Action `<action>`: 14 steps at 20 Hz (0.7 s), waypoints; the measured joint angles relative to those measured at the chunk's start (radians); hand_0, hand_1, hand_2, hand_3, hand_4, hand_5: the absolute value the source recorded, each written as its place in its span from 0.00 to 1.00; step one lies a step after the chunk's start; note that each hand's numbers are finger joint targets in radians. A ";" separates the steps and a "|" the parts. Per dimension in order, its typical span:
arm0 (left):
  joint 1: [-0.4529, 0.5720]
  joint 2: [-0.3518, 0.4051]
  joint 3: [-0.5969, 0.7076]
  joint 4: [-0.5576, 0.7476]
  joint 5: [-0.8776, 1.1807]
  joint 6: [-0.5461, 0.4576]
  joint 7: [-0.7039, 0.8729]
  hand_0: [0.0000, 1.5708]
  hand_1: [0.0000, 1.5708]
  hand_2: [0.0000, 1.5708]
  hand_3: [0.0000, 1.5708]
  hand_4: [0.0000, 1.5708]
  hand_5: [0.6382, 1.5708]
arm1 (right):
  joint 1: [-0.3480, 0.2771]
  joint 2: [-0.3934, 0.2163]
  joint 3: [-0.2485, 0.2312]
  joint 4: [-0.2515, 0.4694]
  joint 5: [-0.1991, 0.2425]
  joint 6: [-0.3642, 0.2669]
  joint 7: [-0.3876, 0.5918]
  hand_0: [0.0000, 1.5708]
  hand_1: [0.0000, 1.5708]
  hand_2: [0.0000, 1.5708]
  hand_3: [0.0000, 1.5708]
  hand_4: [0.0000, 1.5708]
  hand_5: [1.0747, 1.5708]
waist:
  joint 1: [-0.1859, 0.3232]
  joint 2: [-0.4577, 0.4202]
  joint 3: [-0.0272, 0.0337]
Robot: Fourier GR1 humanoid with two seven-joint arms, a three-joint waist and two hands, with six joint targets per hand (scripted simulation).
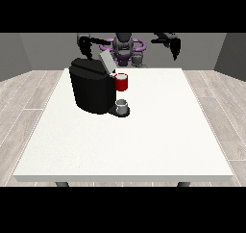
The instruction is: Insert the coffee pod into the coffee machine and close the lid
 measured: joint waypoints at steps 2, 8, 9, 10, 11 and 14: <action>0.007 0.007 -0.009 -0.036 0.007 0.003 0.023 0.00 0.00 0.00 0.00 0.00 1.00 | -0.027 -0.002 -0.004 0.032 0.008 -0.001 -0.015 0.00 0.00 0.00 0.00 0.00 1.00 | 0.001 0.022 0.0000; 0.052 0.028 -0.024 -0.077 0.016 0.024 0.005 0.00 0.00 0.00 0.00 0.00 1.00 | -0.087 0.010 0.021 0.073 0.038 0.009 -0.030 0.00 0.00 0.00 0.00 0.00 1.00 | -0.028 0.060 -0.0001; 0.058 0.029 -0.024 -0.075 0.013 0.035 -0.012 0.00 0.00 0.00 0.00 0.00 1.00 | -0.093 0.011 0.024 0.075 0.042 0.015 -0.040 0.00 0.00 0.00 0.00 0.00 1.00 | -0.036 0.068 -0.0005; 0.056 0.033 -0.024 -0.079 0.017 0.039 -0.009 0.00 0.00 0.00 0.00 0.00 1.00 | -0.105 0.017 0.027 0.081 0.048 0.010 -0.046 0.00 0.00 0.00 0.00 0.00 1.00 | -0.039 0.073 -0.0012; 0.067 0.038 -0.026 -0.090 0.022 0.036 -0.004 0.00 0.00 0.00 0.00 0.00 1.00 | -0.111 0.018 0.026 0.090 0.049 0.009 -0.043 0.00 0.00 0.00 0.00 0.00 1.00 | -0.038 0.072 -0.0015; 0.068 0.062 -0.017 -0.110 0.046 0.026 0.003 0.00 0.00 0.00 0.00 0.00 1.00 | -0.144 0.011 0.015 0.115 0.051 0.012 -0.051 0.00 0.00 0.00 0.00 0.00 1.00 | -0.034 0.086 -0.0019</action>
